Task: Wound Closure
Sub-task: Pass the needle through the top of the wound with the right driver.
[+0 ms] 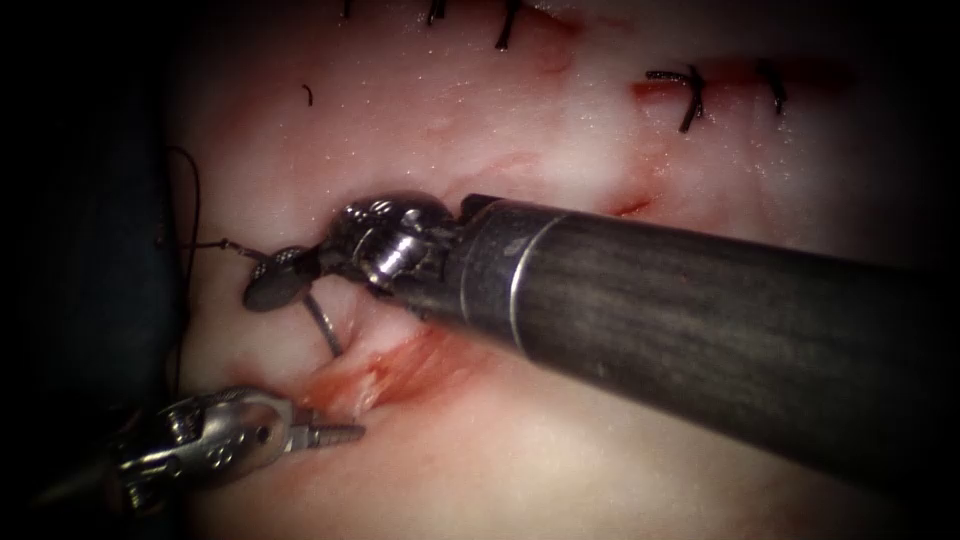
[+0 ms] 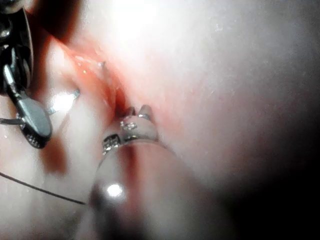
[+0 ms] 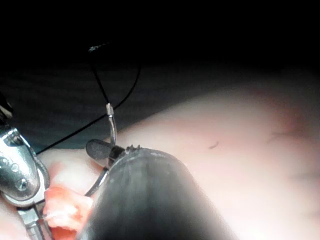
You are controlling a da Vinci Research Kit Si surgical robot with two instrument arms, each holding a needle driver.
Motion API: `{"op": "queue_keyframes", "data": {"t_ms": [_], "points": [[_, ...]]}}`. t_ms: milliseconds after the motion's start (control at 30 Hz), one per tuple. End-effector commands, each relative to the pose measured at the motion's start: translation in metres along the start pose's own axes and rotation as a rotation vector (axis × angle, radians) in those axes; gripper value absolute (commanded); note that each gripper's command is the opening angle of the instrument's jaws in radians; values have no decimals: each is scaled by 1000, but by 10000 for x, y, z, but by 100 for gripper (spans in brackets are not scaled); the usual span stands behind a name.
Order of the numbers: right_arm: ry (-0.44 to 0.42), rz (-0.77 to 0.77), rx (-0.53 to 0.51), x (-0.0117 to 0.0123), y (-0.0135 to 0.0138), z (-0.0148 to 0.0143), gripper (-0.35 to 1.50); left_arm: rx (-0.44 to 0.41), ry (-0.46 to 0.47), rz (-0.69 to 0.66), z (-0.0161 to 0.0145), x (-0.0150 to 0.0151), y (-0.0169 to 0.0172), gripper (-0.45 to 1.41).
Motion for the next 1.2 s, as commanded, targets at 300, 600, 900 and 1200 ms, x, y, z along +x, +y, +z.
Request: {"op": "queue_keyframes", "data": {"t_ms": [300,600,900,1200], "points": [[12,28,12,-2,-4,4,-35,0,1,1,7,1,-3,1],[16,48,30,-6,-8,6,-35,3,0,0,7,1,-3,1],[38,115,36,-12,-7,1,-35,2,0,0,6,1,-4,1],[80,252,90,-23,-5,0,-35,5,0,-1,6,2,-3,1]]}}
